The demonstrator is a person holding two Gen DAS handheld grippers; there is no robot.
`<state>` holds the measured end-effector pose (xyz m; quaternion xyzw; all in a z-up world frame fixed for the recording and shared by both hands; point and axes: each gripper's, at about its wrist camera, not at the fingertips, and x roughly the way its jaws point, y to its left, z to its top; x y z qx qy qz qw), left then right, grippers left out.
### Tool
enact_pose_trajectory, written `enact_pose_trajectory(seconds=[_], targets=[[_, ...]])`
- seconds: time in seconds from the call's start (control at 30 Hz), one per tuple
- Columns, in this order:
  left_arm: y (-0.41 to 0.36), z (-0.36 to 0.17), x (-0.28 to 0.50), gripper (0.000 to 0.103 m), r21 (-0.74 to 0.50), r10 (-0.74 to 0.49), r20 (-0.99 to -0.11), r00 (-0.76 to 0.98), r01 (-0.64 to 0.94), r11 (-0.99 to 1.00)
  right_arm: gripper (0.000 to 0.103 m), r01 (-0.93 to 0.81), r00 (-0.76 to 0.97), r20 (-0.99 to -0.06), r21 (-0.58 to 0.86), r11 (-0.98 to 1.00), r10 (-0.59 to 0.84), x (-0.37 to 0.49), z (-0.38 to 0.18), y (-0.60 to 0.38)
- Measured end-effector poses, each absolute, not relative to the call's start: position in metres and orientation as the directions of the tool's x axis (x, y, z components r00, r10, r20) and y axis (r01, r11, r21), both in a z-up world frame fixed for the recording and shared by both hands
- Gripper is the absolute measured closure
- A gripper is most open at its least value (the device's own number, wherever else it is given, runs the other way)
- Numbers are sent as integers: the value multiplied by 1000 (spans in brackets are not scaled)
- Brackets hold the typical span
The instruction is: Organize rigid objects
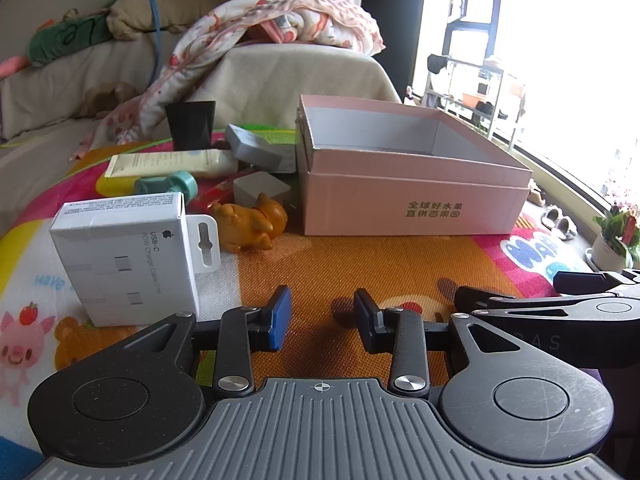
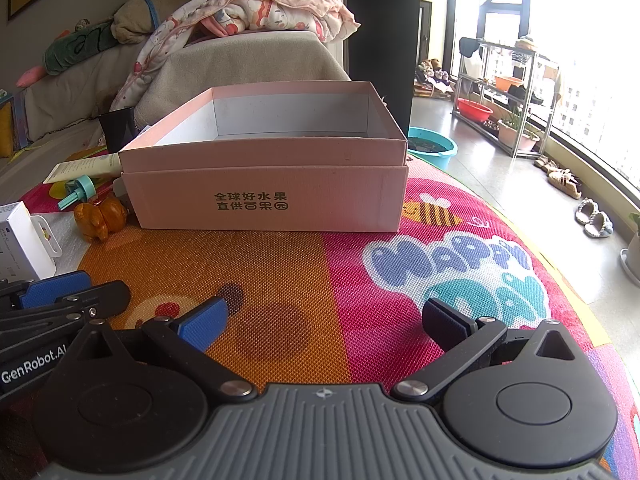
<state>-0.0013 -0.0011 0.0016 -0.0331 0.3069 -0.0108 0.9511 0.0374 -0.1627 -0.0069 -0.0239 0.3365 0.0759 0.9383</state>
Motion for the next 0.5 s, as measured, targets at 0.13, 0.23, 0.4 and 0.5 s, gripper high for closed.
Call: enact_pose_trajectory(seconds=[0.13, 0.23, 0.4, 0.5], targets=[[-1, 1, -1, 64, -71, -41, -583, 811, 0, 997, 0, -158, 762, -635, 6, 987, 126, 37, -7, -163], [-1, 1, -1, 65, -72, -42, -583, 812, 0, 997, 0, -159, 762, -635, 6, 987, 126, 37, -7, -163], [0, 1, -1, 65, -74, -43, -582, 812, 0, 997, 0, -159, 762, -635, 6, 987, 126, 37, -7, -163], [0, 1, -1, 65, -74, -43, -582, 812, 0, 997, 0, -158, 762, -635, 6, 987, 126, 37, -7, -163]])
